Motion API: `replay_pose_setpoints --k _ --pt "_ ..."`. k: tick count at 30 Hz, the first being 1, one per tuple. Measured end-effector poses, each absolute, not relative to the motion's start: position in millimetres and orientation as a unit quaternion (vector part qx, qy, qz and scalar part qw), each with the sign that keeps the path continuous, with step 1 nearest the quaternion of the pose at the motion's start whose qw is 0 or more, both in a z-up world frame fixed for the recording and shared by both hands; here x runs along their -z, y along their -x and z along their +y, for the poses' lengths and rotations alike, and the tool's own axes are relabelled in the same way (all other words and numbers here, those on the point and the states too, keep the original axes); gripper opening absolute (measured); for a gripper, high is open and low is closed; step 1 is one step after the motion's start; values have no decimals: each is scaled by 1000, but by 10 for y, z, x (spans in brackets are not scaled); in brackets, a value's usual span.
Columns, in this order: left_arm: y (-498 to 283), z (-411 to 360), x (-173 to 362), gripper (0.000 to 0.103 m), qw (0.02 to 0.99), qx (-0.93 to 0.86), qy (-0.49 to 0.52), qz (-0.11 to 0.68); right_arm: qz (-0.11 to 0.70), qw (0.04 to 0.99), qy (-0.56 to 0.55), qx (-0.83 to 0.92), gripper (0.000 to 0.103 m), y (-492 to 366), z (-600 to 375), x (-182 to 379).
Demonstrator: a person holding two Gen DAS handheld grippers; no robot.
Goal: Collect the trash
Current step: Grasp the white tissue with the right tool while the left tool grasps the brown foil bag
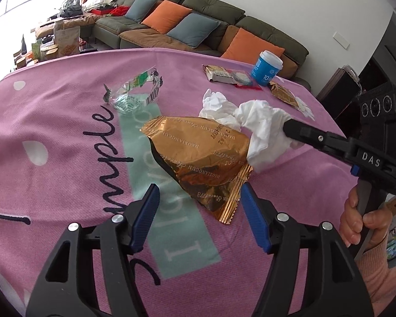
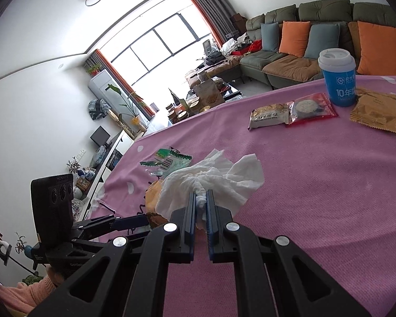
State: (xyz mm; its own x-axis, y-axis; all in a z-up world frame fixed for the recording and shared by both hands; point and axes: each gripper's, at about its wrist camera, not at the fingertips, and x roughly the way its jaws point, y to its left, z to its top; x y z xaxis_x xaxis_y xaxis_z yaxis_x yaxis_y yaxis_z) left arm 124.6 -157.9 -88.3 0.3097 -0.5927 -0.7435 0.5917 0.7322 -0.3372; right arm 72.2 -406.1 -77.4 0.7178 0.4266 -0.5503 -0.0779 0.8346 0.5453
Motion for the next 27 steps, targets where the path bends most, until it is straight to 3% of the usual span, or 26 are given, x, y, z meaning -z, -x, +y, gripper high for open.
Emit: replay_pose_setpoints --k 4,13,27 --pt "-1290 -1658 899 60 801 375 13 466 368 884 -247 -149 6 -782 -3973 878" --pt "-1310 -1693 968 8 799 370 19 473 377 881 -239 -158 6 -784 -3896 929" --pt "-1060 -1265 710 2 834 350 4 427 338 894 -239 -174 6 -684 -3827 674"
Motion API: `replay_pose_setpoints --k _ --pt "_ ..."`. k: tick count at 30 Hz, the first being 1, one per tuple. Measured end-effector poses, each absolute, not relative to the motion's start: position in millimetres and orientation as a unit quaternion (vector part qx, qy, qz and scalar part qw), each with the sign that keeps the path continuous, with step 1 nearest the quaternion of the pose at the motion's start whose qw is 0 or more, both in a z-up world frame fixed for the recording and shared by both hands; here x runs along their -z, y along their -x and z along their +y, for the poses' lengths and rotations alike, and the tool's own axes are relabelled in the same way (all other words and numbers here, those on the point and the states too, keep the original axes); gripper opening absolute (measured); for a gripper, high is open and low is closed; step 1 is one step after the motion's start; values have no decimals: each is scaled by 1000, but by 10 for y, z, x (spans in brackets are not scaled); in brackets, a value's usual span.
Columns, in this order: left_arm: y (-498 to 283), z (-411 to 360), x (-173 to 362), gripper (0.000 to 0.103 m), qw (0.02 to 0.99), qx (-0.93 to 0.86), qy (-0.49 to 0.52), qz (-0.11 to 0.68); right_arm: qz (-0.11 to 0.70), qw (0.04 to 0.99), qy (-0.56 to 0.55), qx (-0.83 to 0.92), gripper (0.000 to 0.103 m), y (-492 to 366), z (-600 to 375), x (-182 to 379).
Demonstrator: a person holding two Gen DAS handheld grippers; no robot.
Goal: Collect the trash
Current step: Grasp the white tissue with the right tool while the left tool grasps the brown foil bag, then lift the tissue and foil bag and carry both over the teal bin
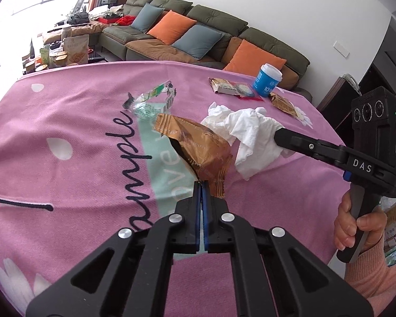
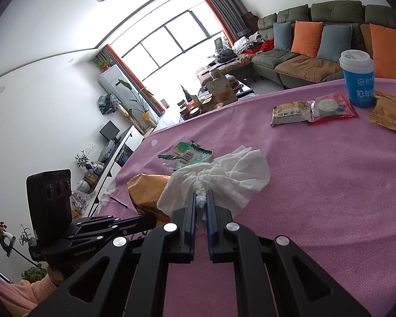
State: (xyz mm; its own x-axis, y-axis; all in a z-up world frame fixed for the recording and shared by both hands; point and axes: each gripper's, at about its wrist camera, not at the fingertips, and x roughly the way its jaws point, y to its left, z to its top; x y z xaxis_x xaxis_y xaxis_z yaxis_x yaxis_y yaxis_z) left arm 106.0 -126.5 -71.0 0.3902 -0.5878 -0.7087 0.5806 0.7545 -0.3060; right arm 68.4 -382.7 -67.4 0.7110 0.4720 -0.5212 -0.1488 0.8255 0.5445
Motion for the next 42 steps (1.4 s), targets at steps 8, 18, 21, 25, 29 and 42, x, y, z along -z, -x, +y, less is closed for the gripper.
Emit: replay_pose_setpoints --k 8,18,21,25,29,42 --pt "-802 -728 510 2 860 318 -3 400 328 893 -227 -209 6 -692 -3539 558" --pt "-511 -26 395 2 888 246 4 388 331 883 -208 -260 6 -777 -3067 497" --pt "-445 172 385 2 894 229 11 385 334 878 -204 -275 6 -822 -2921 494" --pt "-365 420 376 2 902 204 18 379 338 873 -197 -292 6 -886 -2725 493" --pt "-312 642 352 2 908 184 28 374 342 866 -192 -311 6 -961 -2539 487" --pt "-160 1271 267 2 924 125 50 359 352 846 -163 -366 6 -1118 -1919 459"
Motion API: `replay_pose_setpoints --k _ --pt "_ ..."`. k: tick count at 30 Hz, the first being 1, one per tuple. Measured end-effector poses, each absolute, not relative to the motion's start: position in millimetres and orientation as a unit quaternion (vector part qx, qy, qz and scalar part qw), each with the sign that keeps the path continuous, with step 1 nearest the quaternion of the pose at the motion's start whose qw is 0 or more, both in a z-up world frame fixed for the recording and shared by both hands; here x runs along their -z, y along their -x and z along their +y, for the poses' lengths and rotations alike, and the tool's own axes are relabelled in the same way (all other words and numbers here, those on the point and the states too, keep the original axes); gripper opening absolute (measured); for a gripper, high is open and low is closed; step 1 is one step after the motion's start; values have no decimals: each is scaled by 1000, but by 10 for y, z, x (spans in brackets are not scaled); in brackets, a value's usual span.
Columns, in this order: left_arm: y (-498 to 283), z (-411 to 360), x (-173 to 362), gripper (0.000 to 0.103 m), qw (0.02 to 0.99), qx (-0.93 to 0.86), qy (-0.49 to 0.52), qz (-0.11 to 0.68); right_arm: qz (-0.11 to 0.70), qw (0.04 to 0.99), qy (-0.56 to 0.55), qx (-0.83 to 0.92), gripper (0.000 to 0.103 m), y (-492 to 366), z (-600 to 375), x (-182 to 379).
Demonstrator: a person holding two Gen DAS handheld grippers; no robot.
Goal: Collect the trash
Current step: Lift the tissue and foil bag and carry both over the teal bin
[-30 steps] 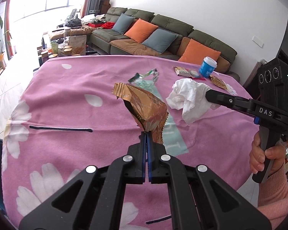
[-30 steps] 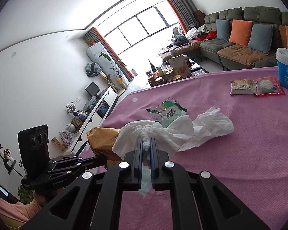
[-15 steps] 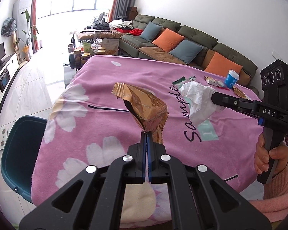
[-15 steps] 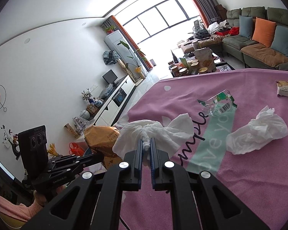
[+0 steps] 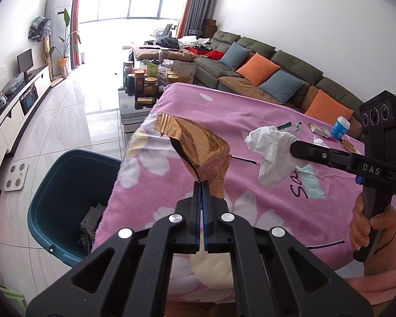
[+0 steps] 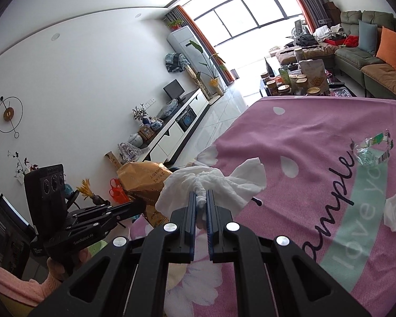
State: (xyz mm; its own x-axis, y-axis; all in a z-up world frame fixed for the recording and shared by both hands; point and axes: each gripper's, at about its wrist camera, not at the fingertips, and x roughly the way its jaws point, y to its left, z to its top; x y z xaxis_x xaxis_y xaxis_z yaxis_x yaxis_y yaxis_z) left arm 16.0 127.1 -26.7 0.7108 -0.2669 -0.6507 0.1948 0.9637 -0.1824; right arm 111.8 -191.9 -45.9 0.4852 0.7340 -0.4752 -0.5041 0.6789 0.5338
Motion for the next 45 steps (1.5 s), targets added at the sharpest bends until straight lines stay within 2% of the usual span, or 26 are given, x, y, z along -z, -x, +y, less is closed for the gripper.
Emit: replay_pose_setpoints --k 21,45 --pt "-12 2082 220 2 934 34 91 343 365 819 -124 -424 6 -1271 -1134 403" --pt "7 2559 339 2 930 -19 111 349 377 797 -74 -466 6 -1342 -436 387"
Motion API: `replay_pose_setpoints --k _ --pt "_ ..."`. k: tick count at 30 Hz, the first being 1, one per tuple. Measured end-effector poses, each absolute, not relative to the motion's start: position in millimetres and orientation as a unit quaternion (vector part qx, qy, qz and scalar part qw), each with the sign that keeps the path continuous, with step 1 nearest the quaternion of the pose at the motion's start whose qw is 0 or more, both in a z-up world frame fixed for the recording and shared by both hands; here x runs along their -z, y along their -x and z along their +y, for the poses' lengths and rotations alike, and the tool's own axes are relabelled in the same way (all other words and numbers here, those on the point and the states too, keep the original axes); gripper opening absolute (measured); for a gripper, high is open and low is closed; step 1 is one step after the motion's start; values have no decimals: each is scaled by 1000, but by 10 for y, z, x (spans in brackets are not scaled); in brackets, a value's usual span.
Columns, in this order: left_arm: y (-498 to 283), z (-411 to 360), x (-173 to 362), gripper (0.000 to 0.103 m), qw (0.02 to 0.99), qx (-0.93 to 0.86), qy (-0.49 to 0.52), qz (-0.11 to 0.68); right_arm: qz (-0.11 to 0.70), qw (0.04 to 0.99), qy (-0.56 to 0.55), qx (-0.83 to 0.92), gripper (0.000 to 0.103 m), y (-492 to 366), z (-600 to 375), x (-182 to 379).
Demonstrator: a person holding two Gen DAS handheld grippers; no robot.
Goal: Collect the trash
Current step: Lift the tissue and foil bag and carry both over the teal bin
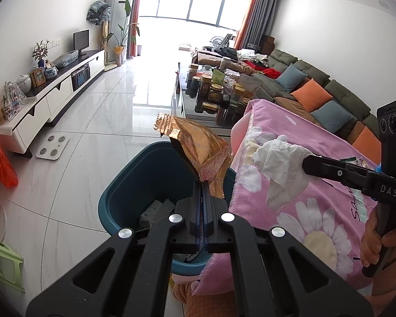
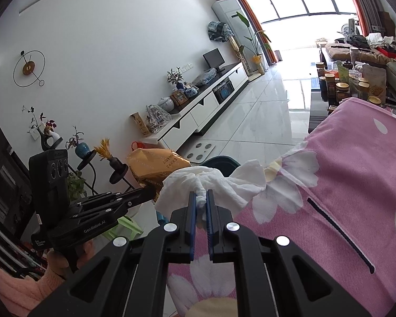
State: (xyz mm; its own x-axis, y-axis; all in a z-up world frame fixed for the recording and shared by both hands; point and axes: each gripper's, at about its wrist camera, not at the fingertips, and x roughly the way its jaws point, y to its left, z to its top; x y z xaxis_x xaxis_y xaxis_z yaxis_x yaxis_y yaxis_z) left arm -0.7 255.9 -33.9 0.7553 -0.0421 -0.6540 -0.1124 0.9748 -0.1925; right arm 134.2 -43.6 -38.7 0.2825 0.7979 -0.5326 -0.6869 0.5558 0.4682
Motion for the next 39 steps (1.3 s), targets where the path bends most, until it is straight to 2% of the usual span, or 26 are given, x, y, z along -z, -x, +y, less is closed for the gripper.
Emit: replay_pose_setpoints --k 39 --pt "-305 2690 750 2 912 -45 120 390 417 776 -2 -473 6 -1430 294 572"
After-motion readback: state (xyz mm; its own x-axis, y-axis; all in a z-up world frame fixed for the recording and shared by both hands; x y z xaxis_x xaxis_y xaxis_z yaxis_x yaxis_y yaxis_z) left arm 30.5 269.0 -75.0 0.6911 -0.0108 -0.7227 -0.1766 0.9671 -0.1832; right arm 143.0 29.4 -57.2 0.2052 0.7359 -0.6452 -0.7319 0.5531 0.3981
